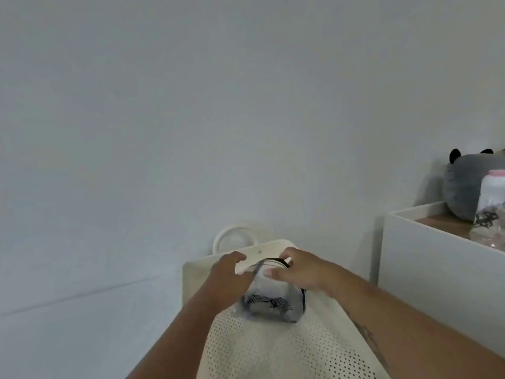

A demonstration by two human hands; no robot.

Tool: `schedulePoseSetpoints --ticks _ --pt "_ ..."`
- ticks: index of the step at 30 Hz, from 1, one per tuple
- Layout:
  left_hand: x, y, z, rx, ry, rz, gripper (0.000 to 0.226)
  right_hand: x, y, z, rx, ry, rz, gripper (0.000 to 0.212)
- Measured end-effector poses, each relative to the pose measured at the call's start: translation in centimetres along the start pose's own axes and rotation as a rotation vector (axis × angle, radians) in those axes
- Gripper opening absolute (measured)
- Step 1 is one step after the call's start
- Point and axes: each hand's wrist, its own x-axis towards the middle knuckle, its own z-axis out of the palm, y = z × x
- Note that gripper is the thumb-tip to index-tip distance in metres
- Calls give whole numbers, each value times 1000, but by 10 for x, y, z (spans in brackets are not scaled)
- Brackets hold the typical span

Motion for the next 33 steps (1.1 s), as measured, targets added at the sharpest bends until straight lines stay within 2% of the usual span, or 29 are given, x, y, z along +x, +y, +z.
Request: schedulePoseSetpoints --ticks 3,6,8,10,11,15,22,29,33 --pt "-12 -8 6 54 -71 -33 61 -11 5 8 -89 -68 61 63" --pt "-20 -17 12 48 -173 -78 76 -17 7 15 -117 -78 90 29" --pt "-24 -16 12 28 -134 -51 57 -20 4 14 -102 -11 31 14" --pt "-26 -8 8 31 -51 3 19 -22 -1 7 -50 58 -8 14" --pt "-27 -1 4 20 -12 17 11 -25 -5 4 4 84 -14 14" --pt "-28 25 -25 -57 154 81 19 -31 -32 -4 149 192 -109 17" --pt "-60 31 -91 77 380 165 23 -33 -92 26 125 393 -359 15" --pt "-101 -23 -160 259 648 85 15 -34 -159 103 208 486 -613 9" --pt "-133 -66 -184 256 777 9 16 -37 -187 169 292 501 -675 11"
